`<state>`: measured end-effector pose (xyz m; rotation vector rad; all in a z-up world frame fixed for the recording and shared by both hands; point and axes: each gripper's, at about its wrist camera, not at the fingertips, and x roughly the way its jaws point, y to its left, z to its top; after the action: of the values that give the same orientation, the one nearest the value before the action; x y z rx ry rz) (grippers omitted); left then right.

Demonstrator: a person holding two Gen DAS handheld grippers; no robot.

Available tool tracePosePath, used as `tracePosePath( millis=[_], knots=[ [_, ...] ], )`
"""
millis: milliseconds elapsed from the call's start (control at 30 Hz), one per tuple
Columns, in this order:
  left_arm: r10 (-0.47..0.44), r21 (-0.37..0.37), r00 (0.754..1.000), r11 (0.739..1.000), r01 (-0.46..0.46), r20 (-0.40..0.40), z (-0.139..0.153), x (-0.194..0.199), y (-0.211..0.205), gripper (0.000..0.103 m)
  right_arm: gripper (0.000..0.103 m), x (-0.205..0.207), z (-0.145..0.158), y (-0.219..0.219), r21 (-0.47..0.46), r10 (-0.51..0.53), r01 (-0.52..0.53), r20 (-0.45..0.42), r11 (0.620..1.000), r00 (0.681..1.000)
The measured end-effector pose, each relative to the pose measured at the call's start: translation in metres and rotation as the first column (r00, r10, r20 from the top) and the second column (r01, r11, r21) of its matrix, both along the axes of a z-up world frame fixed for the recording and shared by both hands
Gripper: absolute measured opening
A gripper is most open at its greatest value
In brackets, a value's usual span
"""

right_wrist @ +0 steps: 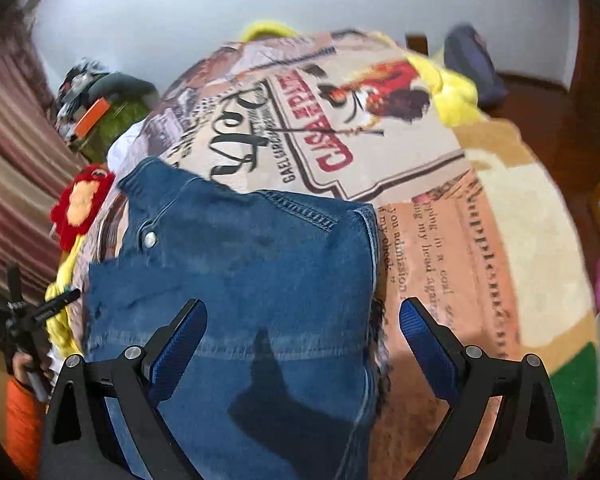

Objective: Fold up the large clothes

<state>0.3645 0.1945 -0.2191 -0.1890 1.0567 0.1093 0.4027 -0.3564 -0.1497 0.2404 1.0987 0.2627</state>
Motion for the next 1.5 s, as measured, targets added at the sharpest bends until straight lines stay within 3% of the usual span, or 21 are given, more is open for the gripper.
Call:
tracePosePath(
  millis=[133,200,333,400,467,567,867,1000,1100,1200,1333,1500],
  knots=[
    [0.009,-0.068,0.999,0.998,-0.012,-0.040,-0.019,0.021,0.007,0.058,0.088,0.023,-0.020,-0.005,0.000,-0.030,0.030,-0.036,1.000,0.999],
    [-0.006,-0.072,0.999,0.997,0.003,-0.048,-0.026,0.030,0.005,0.050,0.076,0.035,-0.029,-0.007,-0.001,-0.035,0.035,-0.052,0.999,0.998],
    [-0.026,0.002,0.998,1.000,0.026,-0.049,-0.034,0.043,-0.001,0.047,0.051,0.055,-0.048,-0.014,0.033,-0.061,0.064,-0.090,0.997,0.994],
    [-0.035,0.009,0.998,0.999,0.035,-0.044,-0.037,0.047,-0.004,0.034,0.034,0.062,-0.057,-0.013,0.050,-0.057,0.063,-0.111,0.997,0.992],
    [-0.045,0.019,0.998,0.999,0.046,-0.035,-0.036,0.049,-0.008,0.023,0.021,0.062,-0.056,-0.009,-0.001,-0.060,0.061,-0.077,0.998,0.995],
    [-0.059,0.093,0.998,0.994,0.059,0.000,-0.025,0.047,-0.020,0.014,0.013,0.061,-0.048,0.000,-0.051,-0.041,0.040,-0.016,0.998,0.999],
    [-0.121,0.250,0.980,0.965,0.078,0.159,0.044,0.039,-0.048,0.011,0.009,0.072,0.014,0.022,-0.130,0.046,-0.027,0.145,0.991,0.988],
    [-0.111,0.231,0.960,0.972,0.051,0.256,0.081,0.044,-0.046,0.011,0.009,0.085,0.048,0.035,-0.167,0.073,-0.035,0.224,0.985,0.972],
    [-0.098,0.215,0.955,0.976,0.038,0.278,0.093,0.059,-0.042,0.011,0.009,0.100,0.062,0.040,-0.174,0.067,-0.022,0.259,0.985,0.964],
    [-0.080,0.224,0.964,0.974,0.022,0.254,0.084,0.077,-0.037,0.012,0.009,0.119,0.052,0.046,-0.211,0.045,0.008,0.246,0.977,0.968],
    [-0.025,0.189,0.983,0.982,-0.010,0.182,0.054,0.099,-0.019,0.012,0.009,0.139,0.017,0.044,-0.252,0.021,0.031,0.202,0.967,0.979],
    [0.035,0.088,0.994,0.995,-0.044,0.101,0.011,0.116,0.009,0.013,0.010,0.148,-0.031,0.036,-0.317,0.026,0.023,0.148,0.948,0.989]
  ],
)
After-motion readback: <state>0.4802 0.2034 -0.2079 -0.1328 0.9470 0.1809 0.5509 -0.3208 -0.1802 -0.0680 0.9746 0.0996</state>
